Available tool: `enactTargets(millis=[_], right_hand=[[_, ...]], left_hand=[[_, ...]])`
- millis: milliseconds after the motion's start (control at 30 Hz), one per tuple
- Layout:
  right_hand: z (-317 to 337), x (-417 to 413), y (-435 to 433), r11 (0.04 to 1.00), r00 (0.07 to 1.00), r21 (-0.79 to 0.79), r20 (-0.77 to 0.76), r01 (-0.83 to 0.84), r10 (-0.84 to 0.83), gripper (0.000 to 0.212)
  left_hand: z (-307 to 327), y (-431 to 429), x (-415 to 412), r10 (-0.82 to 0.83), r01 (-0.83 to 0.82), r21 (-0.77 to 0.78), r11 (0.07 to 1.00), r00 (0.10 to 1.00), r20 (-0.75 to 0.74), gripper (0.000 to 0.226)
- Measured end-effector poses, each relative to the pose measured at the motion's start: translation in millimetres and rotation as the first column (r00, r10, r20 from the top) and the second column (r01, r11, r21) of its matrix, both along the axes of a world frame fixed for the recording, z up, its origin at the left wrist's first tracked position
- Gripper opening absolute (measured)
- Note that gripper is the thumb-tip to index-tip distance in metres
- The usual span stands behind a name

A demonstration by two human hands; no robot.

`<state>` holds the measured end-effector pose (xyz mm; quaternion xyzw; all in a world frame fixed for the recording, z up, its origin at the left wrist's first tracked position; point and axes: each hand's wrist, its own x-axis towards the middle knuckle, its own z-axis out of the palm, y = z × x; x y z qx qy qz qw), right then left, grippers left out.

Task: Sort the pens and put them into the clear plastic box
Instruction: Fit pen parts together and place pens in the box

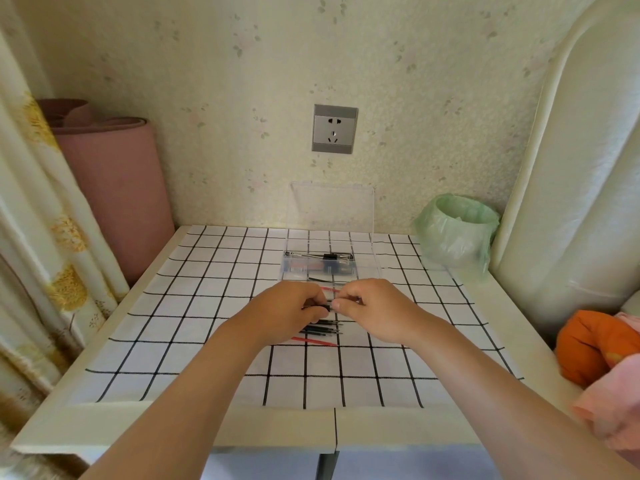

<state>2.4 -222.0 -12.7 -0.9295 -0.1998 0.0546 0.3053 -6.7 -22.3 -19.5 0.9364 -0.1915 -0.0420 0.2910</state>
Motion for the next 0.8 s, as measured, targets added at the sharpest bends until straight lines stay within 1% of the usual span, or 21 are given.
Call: enactTargets(millis=[33, 100, 200, 300, 400, 433, 567, 633, 667, 767, 800], right_hand=[[-0.2, 0.0, -0.1, 1.0, 1.0, -0.008, -0.02, -0.005, 0.005, 0.02], [0.0, -0.5, -0.8, 1.0, 0.999, 0.001, -0.039, -0.001, 0.001, 0.017], [0.3, 0.3, -2.1, 1.0, 1.0, 0.024, -0.015, 0.013, -0.013, 0.015], [1.9, 0.4, -1.2, 1.0, 1.0, -0.004, -0.006, 0.007, -0.007, 0.008], [3.3, -0.4, -1.1, 1.0, 0.996, -0.017, -0.087, -0.003, 0.002, 0.025], [3.3, -0.7, -1.3, 1.0, 0.995, -0.018, -0.099, -0.002, 0.0, 0.026], [3.4, -1.4, -2.9, 0.999, 0.999, 0.035, -0.043, 0.012, -0.01, 0.012], [3.2, -0.9, -2.9, 1.0, 1.0, 0.027, -0.022, 0.008, -0.007, 0.006], [3.7, -1.1, -2.6, 1.0, 1.0, 0.008, -0.027, 0.007, -0.007, 0.008], [3.1, 0.1, -2.0, 0.999, 0.998, -0.043, -0.06, 0.003, -0.005, 0.027], [3.2, -0.1, -2.3, 0.999, 0.998, -0.036, -0.069, 0.006, -0.009, 0.028]], left_hand=[[-0.3, 0.3, -0.1, -0.002, 0.002, 0.0, 1.0, 1.0, 0.0, 0.011], [-0.7, 0.6, -0.3, -0.003, 0.003, 0.004, 1.0, 1.0, -0.001, 0.012], [-0.4, 0.6, -0.1, 0.006, -0.006, 0.017, 1.0, 1.0, 0.008, 0.014], [0.0, 0.7, 0.4, 0.011, -0.011, 0.005, 1.0, 1.0, 0.007, 0.013], [0.4, 0.3, 0.1, 0.009, -0.009, 0.013, 1.0, 1.0, 0.024, 0.012], [0.6, 0.2, -0.1, 0.007, -0.007, 0.013, 1.0, 1.0, 0.029, 0.012], [1.8, -0.5, -1.0, 0.002, -0.002, 0.014, 1.0, 0.999, 0.033, 0.013], [2.0, -0.4, -0.9, 0.007, -0.007, 0.01, 1.0, 0.999, 0.032, 0.013], [2.0, -0.7, -0.9, 0.009, -0.009, 0.005, 1.0, 0.999, 0.031, 0.013], [2.5, -1.6, -0.9, 0.008, -0.008, 0.003, 1.0, 0.999, 0.037, 0.012], [2.7, -1.7, -1.1, 0.007, -0.007, 0.005, 1.0, 0.999, 0.041, 0.012]])
